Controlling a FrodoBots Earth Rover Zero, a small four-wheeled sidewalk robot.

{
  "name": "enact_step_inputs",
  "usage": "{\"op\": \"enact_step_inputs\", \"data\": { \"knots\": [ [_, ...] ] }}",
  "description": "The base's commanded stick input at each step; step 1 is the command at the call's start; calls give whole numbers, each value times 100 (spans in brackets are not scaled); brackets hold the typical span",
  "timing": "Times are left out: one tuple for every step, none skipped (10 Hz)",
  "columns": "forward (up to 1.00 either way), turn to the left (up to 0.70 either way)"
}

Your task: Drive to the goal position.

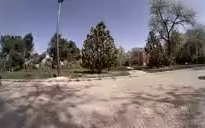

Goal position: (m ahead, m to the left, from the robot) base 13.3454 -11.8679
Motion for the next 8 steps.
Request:
{"op": "enact_step_inputs", "data": {
  "knots": [
    [0,-70],
    [0,-70],
    [0,-70],
    [0,-70],
    [0,-70],
    [0,-70],
    [0,-70],
    [0,-70]
  ]
}}
